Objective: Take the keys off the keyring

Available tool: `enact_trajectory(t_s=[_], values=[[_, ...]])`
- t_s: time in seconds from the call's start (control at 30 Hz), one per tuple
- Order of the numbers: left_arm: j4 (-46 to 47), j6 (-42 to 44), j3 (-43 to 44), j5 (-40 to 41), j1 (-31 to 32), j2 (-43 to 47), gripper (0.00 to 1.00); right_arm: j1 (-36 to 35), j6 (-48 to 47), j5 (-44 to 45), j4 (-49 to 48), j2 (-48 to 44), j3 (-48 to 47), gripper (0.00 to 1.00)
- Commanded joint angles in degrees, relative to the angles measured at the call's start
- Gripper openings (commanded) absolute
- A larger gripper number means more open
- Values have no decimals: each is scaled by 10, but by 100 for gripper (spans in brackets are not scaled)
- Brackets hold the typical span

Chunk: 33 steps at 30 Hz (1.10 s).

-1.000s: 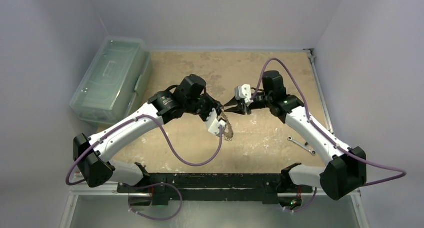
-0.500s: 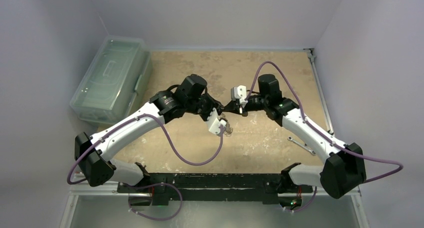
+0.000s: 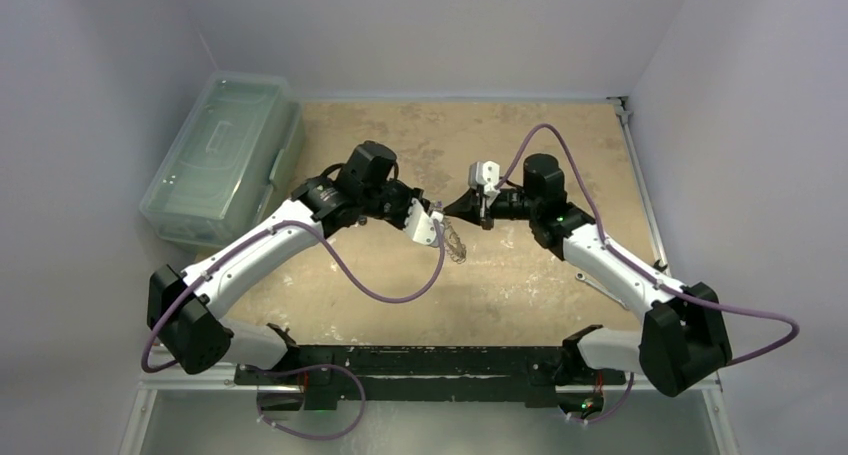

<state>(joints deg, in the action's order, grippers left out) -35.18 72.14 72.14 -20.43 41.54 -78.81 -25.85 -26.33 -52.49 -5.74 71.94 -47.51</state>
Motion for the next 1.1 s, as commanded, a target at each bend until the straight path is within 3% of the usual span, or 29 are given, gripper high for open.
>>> enact_trajectory(t_s=[0.0, 0.17, 0.3, 0.53, 0.73, 1.0, 1.07], values=[[28, -45, -33, -18, -17, 33, 0, 14, 108, -4, -140, -15, 30, 0], [53, -86, -68, -37, -15, 32, 0, 22, 239, -8, -380, 0, 91, 0], [81, -119, -75, -47, -14, 18, 0, 21, 295, -6, -479, 14, 122, 0], [133, -169, -89, -53, 15, -19, 0, 21, 385, 15, -746, 50, 217, 0], [146, -208, -95, -74, 23, -24, 0, 21, 388, 34, -845, 65, 252, 0], [112, -238, -97, -94, 4, 8, 0, 25, 400, 10, -890, 61, 268, 0], [110, -246, -101, -103, -11, 29, 8, 28, 406, 1, -899, 57, 268, 0]])
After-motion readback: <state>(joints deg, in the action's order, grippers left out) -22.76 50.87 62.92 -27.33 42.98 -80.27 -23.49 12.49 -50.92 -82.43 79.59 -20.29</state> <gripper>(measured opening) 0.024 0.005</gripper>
